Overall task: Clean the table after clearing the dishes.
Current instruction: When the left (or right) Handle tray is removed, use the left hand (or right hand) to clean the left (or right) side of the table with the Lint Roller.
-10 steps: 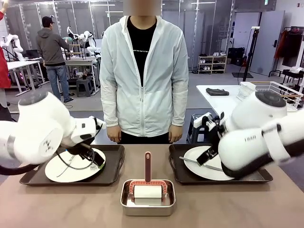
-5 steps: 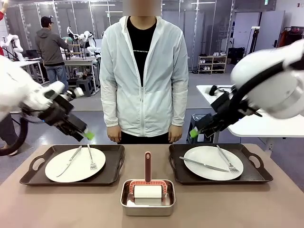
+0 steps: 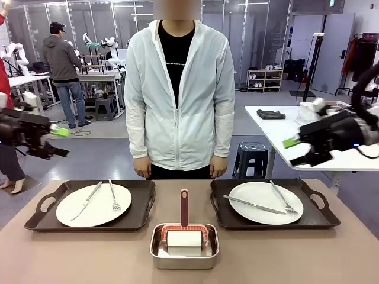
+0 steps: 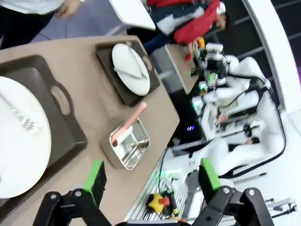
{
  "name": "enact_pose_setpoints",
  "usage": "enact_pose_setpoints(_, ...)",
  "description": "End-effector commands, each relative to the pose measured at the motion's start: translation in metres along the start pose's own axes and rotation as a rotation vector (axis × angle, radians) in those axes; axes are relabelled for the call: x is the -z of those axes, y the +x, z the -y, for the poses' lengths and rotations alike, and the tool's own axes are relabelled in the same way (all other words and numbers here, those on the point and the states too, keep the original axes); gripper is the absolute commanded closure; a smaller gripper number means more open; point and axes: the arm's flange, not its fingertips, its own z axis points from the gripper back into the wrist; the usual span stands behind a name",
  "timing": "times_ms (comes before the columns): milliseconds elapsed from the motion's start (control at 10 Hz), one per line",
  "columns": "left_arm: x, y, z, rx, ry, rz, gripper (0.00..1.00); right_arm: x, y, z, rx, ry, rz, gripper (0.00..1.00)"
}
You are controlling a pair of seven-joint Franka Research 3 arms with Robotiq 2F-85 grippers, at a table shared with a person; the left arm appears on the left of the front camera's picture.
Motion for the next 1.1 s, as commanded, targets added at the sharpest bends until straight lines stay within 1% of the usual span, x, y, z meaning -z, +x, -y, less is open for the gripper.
enact_pose_setpoints(0, -0.039, 0.007, -0.008, -0.031, -0.010, 0.076, 0.00, -0.047, -0.004, 0.012, 0.028, 0.040, 0.070, 0.00)
enact_pose_setpoints(100, -0.060, 0.006, -0.016, -0.035, -0.030, 0.124, 0.00, -0.077, -0.016, 0.025, 0.045, 0.038, 0.108, 0.00)
enact_pose_setpoints(200, -0.077, 0.004, -0.025, -0.018, -0.041, 0.156, 0.00, -0.114, -0.029, 0.040, 0.093, 0.059, 0.189, 0.00)
enact_pose_setpoints(300, -0.091, 0.000, -0.030, -0.020, -0.020, 0.146, 0.00, -0.142, -0.041, 0.053, 0.119, 0.069, 0.251, 0.00)
enact_pose_setpoints(400, -0.109, -0.002, -0.036, -0.046, -0.011, 0.169, 0.00, -0.167, -0.054, 0.062, 0.133, 0.057, 0.286, 0.00)
enact_pose_setpoints(500, -0.128, -0.005, -0.041, -0.085, -0.015, 0.250, 0.00, -0.187, -0.066, 0.071, 0.160, 0.048, 0.330, 0.00)
enact_pose_setpoints(600, -0.146, -0.010, -0.044, -0.109, 0.046, 0.312, 0.00, -0.204, -0.077, 0.077, 0.176, 0.031, 0.358, 0.00)
enact_pose_setpoints(700, -0.157, -0.012, -0.043, -0.119, 0.067, 0.352, 0.00, -0.214, -0.081, 0.078, 0.191, 0.023, 0.377, 0.00)
enact_pose_setpoints(800, -0.163, -0.013, -0.044, -0.141, 0.097, 0.364, 0.00, -0.220, -0.082, 0.079, 0.205, 0.012, 0.391, 0.00)
enact_pose_setpoints(1000, -0.161, -0.017, -0.040, -0.137, 0.124, 0.398, 0.00, -0.219, -0.078, 0.079, 0.214, -0.005, 0.378, 0.00)
